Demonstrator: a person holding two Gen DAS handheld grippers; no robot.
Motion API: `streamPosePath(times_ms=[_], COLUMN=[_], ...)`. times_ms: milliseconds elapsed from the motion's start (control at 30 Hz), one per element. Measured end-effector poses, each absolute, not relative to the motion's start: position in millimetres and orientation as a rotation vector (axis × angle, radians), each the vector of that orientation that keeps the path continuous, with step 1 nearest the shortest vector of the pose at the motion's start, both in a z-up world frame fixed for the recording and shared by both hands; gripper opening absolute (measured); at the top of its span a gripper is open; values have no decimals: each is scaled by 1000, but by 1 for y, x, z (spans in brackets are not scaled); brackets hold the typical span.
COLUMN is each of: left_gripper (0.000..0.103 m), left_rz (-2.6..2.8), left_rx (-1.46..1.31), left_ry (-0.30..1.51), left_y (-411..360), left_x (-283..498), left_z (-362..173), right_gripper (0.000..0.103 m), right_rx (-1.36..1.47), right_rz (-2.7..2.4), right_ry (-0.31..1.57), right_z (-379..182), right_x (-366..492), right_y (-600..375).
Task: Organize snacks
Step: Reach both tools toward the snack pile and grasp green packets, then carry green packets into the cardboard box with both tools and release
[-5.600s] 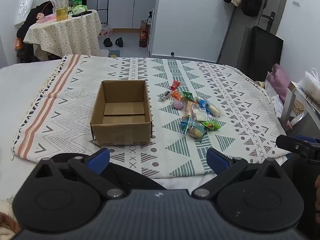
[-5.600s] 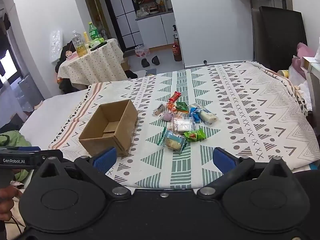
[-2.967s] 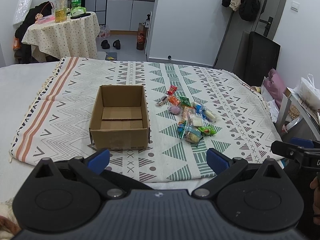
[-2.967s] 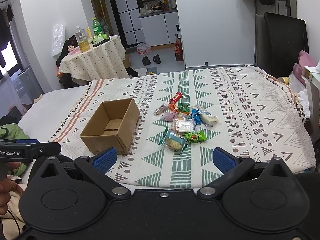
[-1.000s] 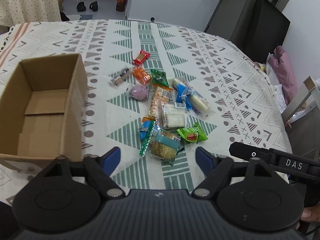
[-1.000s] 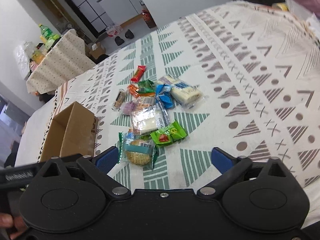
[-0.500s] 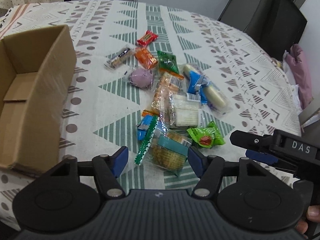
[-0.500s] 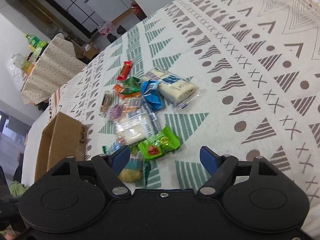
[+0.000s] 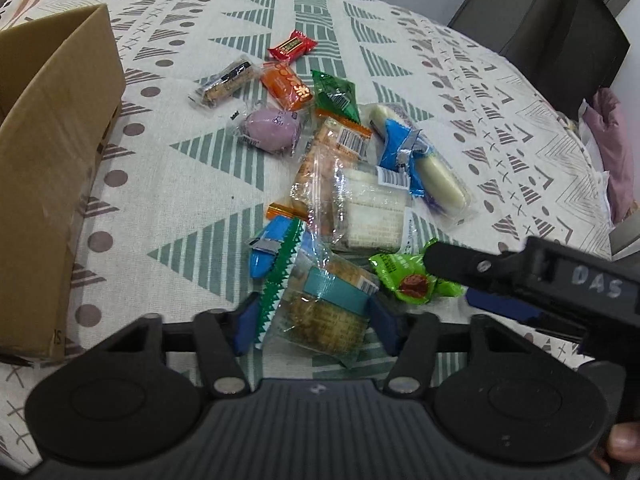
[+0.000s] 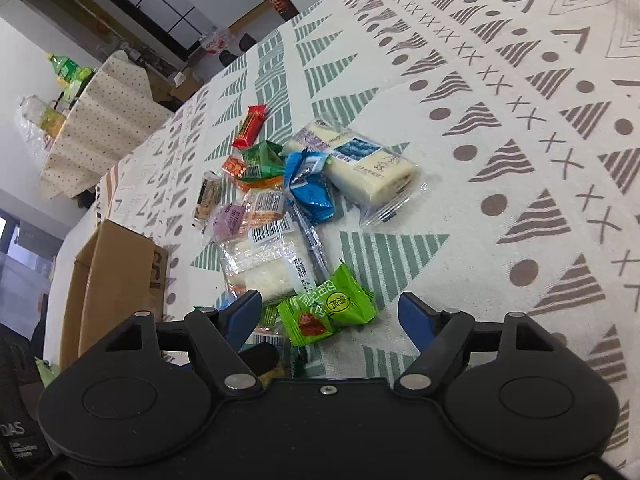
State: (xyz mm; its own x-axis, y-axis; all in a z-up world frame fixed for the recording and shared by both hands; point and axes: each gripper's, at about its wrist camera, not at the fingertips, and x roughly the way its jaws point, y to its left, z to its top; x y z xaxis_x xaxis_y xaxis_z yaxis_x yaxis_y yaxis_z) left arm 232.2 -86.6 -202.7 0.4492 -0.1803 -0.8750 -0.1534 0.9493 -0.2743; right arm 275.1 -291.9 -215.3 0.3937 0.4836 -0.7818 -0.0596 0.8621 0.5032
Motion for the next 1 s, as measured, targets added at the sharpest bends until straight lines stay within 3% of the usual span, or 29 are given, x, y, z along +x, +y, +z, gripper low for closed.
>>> streamPosePath(times_ms=[367, 467, 500, 1000], left_gripper=[20, 17, 17, 16], left_rz=[-32, -33, -30, -23], left_rx=[-371, -360, -360, -356], left_ry=[1047, 1030, 1028, 959], left_y=[-88, -90, -89, -69], left_x=[222, 219, 218, 194], left_z=[-181, -173, -171, -123], right_gripper=[63, 42, 29, 27], right_rx=[391, 355, 360, 341], right_rz=[342, 348, 365, 420], right_ry=[1141, 1137, 1145, 1020], right_z=[-227, -228, -228, -176], right_x=[279, 277, 276, 246], right_y=[-283, -278, -277, -266])
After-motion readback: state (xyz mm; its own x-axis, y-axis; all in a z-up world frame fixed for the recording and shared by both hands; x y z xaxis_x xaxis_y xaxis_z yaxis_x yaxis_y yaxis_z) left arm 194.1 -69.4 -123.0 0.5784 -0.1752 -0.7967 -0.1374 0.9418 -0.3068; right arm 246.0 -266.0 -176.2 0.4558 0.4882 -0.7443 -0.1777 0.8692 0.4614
